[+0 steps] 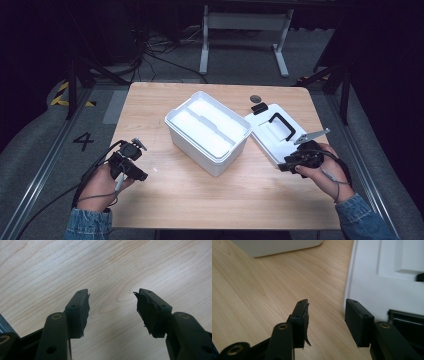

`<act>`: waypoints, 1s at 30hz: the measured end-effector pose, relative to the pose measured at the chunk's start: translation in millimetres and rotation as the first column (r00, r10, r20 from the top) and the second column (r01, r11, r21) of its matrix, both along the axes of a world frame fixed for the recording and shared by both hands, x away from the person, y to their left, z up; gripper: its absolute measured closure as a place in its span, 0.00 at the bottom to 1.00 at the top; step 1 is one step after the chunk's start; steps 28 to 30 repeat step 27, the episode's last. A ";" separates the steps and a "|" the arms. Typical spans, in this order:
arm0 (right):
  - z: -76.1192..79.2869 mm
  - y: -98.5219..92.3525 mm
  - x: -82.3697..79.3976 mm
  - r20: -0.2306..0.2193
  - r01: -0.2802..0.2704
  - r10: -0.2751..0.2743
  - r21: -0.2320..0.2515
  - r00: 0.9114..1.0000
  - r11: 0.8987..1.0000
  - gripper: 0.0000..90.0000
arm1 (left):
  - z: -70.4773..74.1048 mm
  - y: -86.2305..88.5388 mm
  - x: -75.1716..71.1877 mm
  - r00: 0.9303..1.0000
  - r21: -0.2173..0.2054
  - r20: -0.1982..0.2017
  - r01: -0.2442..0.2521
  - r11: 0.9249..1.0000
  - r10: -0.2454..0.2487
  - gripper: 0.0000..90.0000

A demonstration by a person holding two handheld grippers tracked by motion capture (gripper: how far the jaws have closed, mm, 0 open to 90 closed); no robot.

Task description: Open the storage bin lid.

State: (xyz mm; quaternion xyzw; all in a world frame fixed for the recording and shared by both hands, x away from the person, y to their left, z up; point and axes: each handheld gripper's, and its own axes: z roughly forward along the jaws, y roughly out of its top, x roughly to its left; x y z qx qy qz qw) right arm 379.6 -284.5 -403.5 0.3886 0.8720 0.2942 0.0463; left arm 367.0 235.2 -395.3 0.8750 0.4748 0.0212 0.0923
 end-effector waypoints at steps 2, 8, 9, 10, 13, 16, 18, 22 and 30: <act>-6.3 3.9 -4.7 0.001 -0.012 0.012 0.002 1.000 1.000 0.60 | -0.2 -0.2 0.0 1.000 0.003 0.000 0.002 1.000 -0.002 0.48; -28.4 17.0 -17.3 0.007 -0.065 0.065 0.012 0.998 0.998 0.62 | -3.5 -0.7 0.9 1.000 0.004 -0.012 0.006 1.000 -0.006 0.48; -30.5 18.4 -18.6 0.008 -0.068 0.068 0.015 0.998 0.998 0.62 | -3.6 -1.2 0.9 1.000 0.007 -0.013 0.005 1.000 -0.005 0.48; -33.3 20.4 -20.8 0.006 -0.074 0.074 0.021 0.997 0.997 0.62 | -3.8 -1.4 0.9 1.000 0.007 -0.011 0.006 1.000 -0.006 0.48; -37.1 22.8 -23.5 0.019 -0.076 0.075 0.032 0.997 0.997 0.62 | -3.8 -1.7 1.0 1.000 0.008 -0.011 0.003 1.000 -0.003 0.48; -44.3 24.1 -26.1 0.038 -0.055 0.052 0.072 0.998 0.996 0.64 | -4.4 -2.3 1.8 1.000 0.009 -0.013 0.011 1.000 -0.011 0.48; -48.6 27.5 -28.5 0.016 -0.076 0.075 0.044 0.997 0.996 0.63 | -5.2 -3.0 1.9 1.000 0.008 -0.010 0.019 1.000 -0.019 0.48; -48.5 28.9 -30.2 0.026 -0.076 0.075 0.045 0.997 0.996 0.63 | -4.9 -2.7 1.9 1.000 0.007 -0.008 0.019 1.000 -0.019 0.48; -46.5 28.7 -31.4 0.031 -0.073 0.071 0.052 0.997 0.996 0.61 | -3.1 -1.6 1.9 1.000 0.005 -0.009 0.013 1.000 -0.013 0.48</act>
